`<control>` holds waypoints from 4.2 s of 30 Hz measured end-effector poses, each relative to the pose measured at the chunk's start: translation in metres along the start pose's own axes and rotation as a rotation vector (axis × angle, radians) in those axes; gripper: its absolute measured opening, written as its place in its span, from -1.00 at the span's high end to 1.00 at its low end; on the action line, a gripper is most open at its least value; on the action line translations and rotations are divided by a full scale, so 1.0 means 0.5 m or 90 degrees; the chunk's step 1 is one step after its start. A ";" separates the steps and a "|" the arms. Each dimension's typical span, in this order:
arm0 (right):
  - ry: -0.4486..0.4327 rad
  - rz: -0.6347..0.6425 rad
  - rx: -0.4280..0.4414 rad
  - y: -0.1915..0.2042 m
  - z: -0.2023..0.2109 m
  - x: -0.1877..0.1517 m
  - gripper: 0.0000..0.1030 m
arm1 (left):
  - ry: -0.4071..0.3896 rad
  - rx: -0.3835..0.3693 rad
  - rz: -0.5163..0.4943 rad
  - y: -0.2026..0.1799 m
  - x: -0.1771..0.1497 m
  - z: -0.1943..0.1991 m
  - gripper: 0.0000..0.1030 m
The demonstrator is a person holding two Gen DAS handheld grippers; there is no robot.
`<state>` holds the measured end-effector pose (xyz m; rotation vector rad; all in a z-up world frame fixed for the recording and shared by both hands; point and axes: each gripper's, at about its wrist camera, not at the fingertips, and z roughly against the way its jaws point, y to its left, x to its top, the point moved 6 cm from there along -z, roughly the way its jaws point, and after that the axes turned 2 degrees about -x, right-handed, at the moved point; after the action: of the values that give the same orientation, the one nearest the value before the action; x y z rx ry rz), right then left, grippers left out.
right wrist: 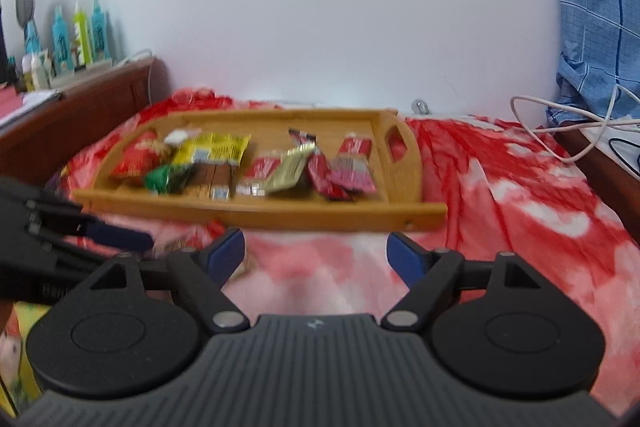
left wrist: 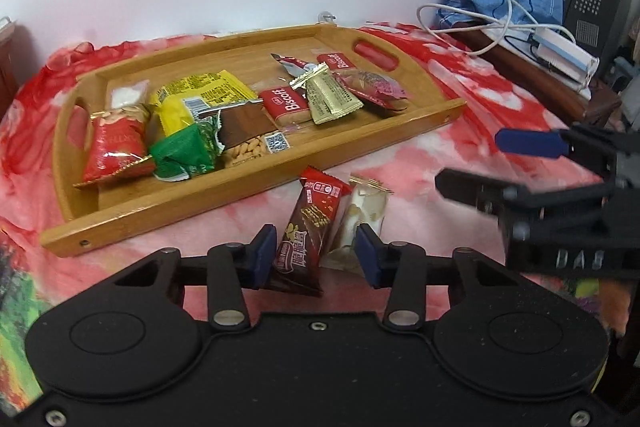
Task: Organize snacks
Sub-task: 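Grasp the red-brown chocolate bar with the left tool while the right tool grasps the white-wrapped bar, then carry the chocolate bar and white-wrapped bar over the tray with both tools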
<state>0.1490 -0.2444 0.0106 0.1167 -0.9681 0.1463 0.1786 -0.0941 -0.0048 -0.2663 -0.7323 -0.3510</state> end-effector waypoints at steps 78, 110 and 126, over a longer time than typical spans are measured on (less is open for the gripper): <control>0.016 -0.133 0.078 -0.046 -0.047 0.054 0.61 | -0.066 0.073 0.053 0.031 0.079 0.055 0.57; 0.009 -0.077 0.009 -0.036 -0.059 0.090 0.49 | -0.078 0.090 0.116 0.078 0.133 0.024 0.57; 0.043 -0.095 -0.023 -0.105 -0.182 0.117 0.49 | -0.067 0.116 0.155 0.093 0.206 -0.081 0.57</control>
<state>0.2645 -0.2768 0.0059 0.1496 -0.8908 -0.0050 0.2929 -0.0888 0.0320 -0.2000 -0.8205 -0.0378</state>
